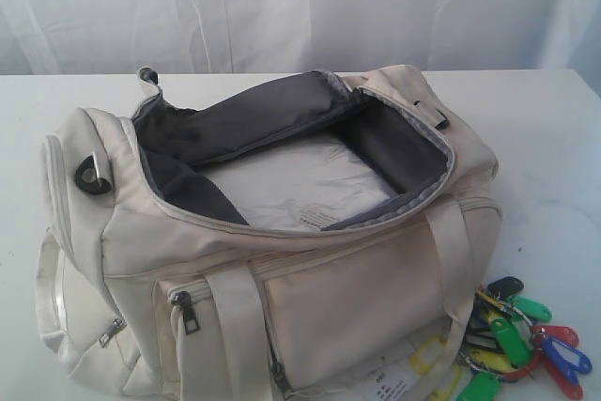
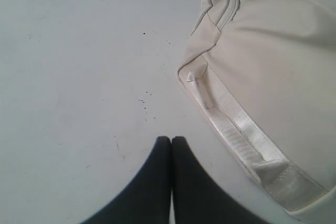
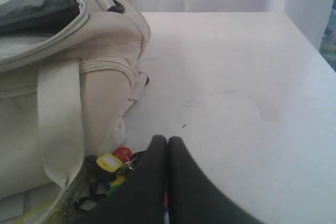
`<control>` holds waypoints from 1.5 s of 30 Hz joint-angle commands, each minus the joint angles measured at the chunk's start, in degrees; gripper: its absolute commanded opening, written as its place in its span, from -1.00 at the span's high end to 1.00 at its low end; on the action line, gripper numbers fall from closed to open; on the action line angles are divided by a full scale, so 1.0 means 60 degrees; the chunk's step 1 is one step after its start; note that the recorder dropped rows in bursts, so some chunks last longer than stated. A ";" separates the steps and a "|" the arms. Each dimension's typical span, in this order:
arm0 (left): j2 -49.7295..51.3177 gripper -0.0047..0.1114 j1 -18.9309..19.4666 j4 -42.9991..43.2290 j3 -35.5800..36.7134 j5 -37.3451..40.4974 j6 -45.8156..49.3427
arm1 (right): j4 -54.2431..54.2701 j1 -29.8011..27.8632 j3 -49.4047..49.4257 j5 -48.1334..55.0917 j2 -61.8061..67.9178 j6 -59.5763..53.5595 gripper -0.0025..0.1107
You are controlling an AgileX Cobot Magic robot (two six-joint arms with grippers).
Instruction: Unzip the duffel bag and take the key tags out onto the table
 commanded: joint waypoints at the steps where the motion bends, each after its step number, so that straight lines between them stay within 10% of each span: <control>1: -0.0046 0.92 0.0023 -0.0066 0.0032 -0.0002 -0.0067 | -0.0068 0.0009 0.0038 -0.0011 -0.0050 -0.0315 0.96; 45: -0.0046 0.92 0.0023 -0.0066 0.0032 -0.0023 -0.0067 | -0.0088 0.0009 0.0038 -0.0003 -0.0050 0.0397 0.96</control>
